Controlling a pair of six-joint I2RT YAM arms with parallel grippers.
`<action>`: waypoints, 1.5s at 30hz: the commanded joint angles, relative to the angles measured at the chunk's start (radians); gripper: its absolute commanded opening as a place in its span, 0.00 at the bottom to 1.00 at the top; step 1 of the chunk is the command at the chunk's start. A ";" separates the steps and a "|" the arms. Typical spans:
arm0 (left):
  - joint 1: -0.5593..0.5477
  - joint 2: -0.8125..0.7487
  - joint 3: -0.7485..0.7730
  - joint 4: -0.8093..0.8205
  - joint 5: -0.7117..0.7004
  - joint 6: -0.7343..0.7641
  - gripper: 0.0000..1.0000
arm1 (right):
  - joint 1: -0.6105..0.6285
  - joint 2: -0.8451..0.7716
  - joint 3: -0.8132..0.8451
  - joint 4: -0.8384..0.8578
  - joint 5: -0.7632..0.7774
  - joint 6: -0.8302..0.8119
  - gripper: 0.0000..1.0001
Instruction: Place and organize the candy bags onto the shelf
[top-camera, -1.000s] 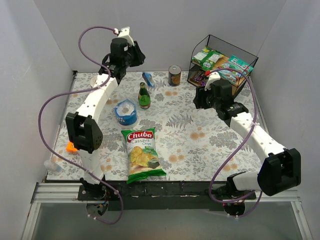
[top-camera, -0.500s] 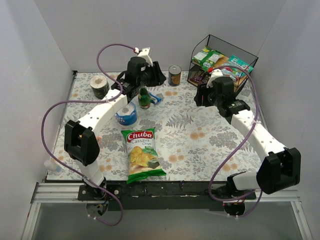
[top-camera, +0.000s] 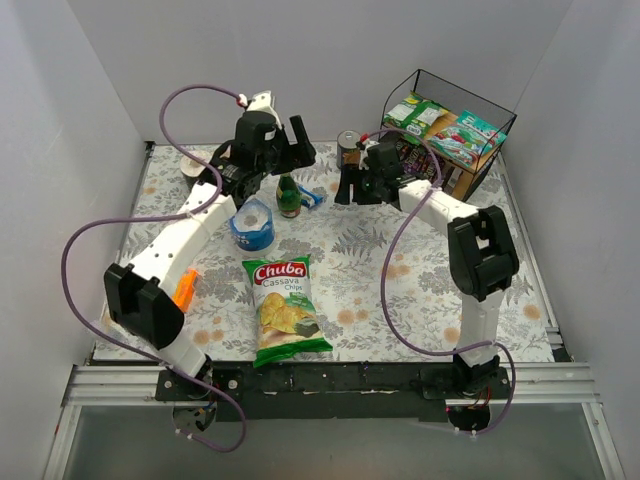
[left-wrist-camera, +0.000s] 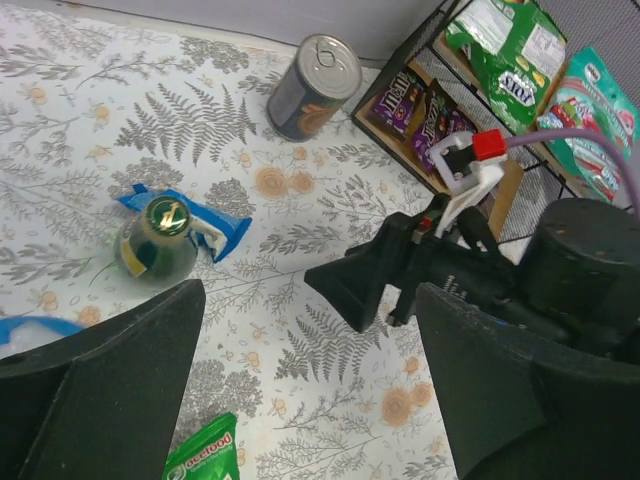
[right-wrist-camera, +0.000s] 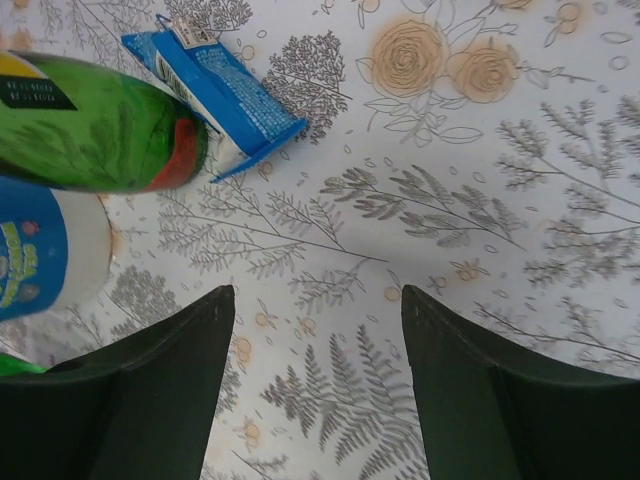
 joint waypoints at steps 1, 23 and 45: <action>0.040 -0.114 0.016 -0.135 -0.056 -0.066 0.88 | 0.032 0.053 0.030 0.153 -0.012 0.350 0.75; 0.142 -0.246 -0.042 -0.227 -0.007 -0.087 0.98 | 0.094 0.348 -0.086 0.534 0.045 1.051 0.59; 0.142 -0.231 -0.055 -0.221 0.044 -0.094 0.98 | 0.086 0.419 -0.091 0.678 0.134 1.034 0.38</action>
